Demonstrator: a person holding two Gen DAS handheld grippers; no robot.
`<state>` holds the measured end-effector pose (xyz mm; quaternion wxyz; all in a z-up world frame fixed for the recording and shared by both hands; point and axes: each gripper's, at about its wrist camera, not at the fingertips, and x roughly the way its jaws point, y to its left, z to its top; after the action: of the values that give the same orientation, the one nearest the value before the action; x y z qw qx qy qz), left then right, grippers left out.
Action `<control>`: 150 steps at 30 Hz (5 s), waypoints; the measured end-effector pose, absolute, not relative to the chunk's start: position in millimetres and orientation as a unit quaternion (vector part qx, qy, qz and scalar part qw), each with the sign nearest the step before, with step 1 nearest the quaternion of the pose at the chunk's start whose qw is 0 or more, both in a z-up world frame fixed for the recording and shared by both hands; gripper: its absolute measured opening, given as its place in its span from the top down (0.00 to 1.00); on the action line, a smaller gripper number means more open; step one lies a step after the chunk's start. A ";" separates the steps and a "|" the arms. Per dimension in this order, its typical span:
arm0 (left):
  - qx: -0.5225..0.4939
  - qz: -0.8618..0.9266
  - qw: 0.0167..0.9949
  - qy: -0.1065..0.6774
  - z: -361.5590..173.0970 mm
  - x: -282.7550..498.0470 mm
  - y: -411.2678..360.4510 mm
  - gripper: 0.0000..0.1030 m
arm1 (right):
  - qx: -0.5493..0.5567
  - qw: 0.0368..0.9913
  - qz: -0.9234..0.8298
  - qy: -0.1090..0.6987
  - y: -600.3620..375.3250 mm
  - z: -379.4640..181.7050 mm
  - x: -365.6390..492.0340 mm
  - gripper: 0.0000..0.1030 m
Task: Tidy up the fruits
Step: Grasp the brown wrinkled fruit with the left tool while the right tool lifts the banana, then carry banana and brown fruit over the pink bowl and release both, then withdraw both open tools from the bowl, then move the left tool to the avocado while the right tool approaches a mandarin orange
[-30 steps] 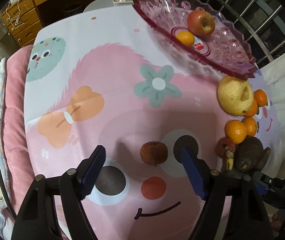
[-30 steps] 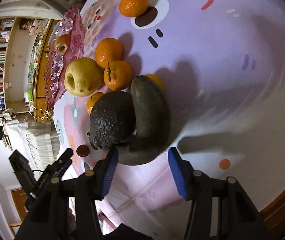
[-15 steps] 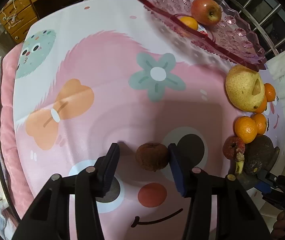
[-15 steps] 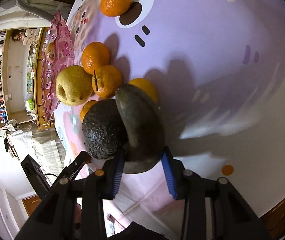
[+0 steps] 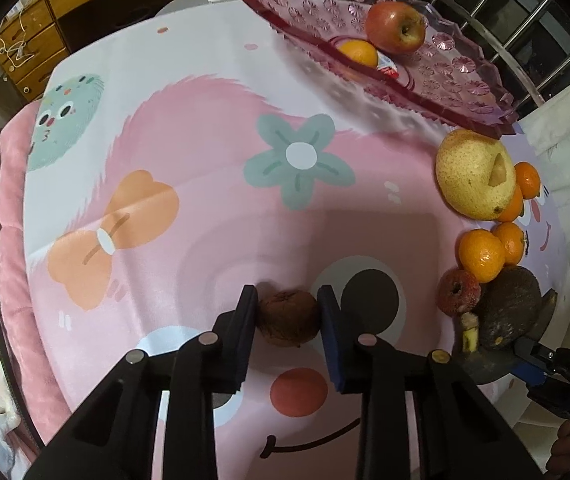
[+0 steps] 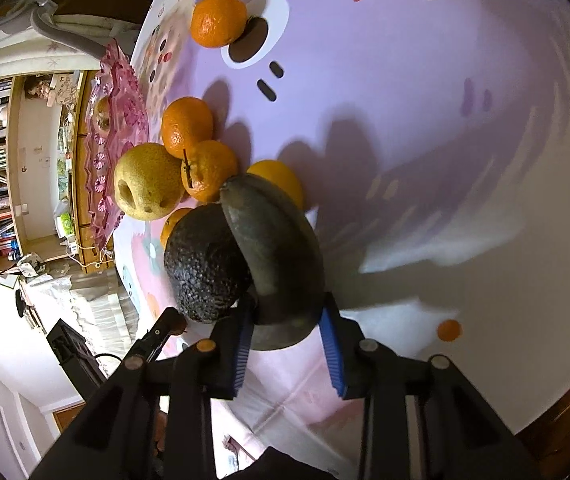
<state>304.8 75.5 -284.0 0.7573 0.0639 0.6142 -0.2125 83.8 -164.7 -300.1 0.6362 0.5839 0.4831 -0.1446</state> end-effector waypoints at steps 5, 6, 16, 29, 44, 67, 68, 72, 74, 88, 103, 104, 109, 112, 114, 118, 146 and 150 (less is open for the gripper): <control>0.056 -0.224 0.779 0.583 -261.0 296.4 85.5 0.72 | 0.572 0.647 -0.154 0.480 -163.5 -290.7 73.9 0.70; 0.056 -0.225 0.784 0.576 -255.7 294.6 86.6 0.72 | 0.569 0.650 -0.156 0.479 -163.2 -288.9 71.9 0.70; 0.041 -0.244 0.815 0.523 -202.2 279.4 102.7 0.72 | 0.556 0.685 -0.151 0.446 -158.2 -262.5 42.0 0.71; 0.019 -0.237 0.851 0.469 -136.8 286.6 107.1 0.72 | 0.563 0.706 -0.093 0.420 -172.1 -210.7 56.5 0.71; 0.019 -0.197 0.869 0.454 -115.1 333.2 70.2 0.72 | 0.525 0.718 -0.016 0.458 -210.9 -175.3 179.9 0.71; 0.010 -0.138 0.852 0.505 -182.2 412.4 6.1 0.72 | 0.449 0.693 0.051 0.561 -227.1 -236.2 332.3 0.71; 0.011 -0.138 0.851 0.506 -184.0 413.1 4.1 0.72 | 0.444 0.693 0.049 0.565 -227.4 -237.3 334.2 0.71; 0.020 -0.136 0.850 0.509 -190.8 411.6 -4.0 0.68 | 0.433 0.689 0.050 0.579 -225.9 -243.6 341.0 0.69; 0.021 -0.134 0.849 0.511 -192.9 409.3 -5.9 0.61 | 0.431 0.692 0.057 0.576 -227.3 -242.8 342.6 0.68; -0.011 -0.129 0.843 0.522 -172.8 365.8 11.4 0.47 | 0.427 0.692 0.071 0.577 -223.9 -216.1 323.0 0.64; -0.022 -0.169 0.826 0.538 -150.3 268.4 49.9 0.47 | 0.452 0.712 0.010 0.537 -215.1 -184.9 213.7 0.64; -0.021 -0.172 0.824 0.540 -149.8 259.0 54.0 0.47 | 0.452 0.713 0.005 0.535 -212.8 -184.9 204.7 0.64; -0.020 -0.185 0.818 0.544 -150.4 217.8 70.2 0.47 | 0.439 0.723 -0.026 0.532 -194.4 -187.2 152.7 0.64; -0.017 -0.190 0.813 0.550 -152.9 192.1 77.5 0.47 | 0.423 0.732 -0.043 0.533 -185.4 -189.3 123.2 0.64; -0.016 -0.190 0.809 0.555 -155.1 175.8 80.9 0.47 | 0.413 0.737 -0.053 0.532 -181.5 -191.0 108.2 0.64; -0.012 -0.191 0.800 0.569 -158.2 154.1 82.2 0.47 | 0.371 0.753 -0.079 0.538 -173.1 -195.3 77.7 0.64; -0.066 -0.099 0.772 0.624 -183.1 155.8 -3.6 0.32 | 0.165 0.819 -0.036 0.549 -258.5 -170.2 103.5 0.44; -0.081 -0.070 0.767 0.633 -194.2 160.1 -12.5 0.28 | 0.120 0.829 -0.004 0.547 -272.5 -169.9 127.2 0.40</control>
<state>160.1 -12.5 -194.2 0.7667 -0.0808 0.6330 -0.0700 127.2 -272.5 -169.9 0.8287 0.1204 0.5466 -0.0039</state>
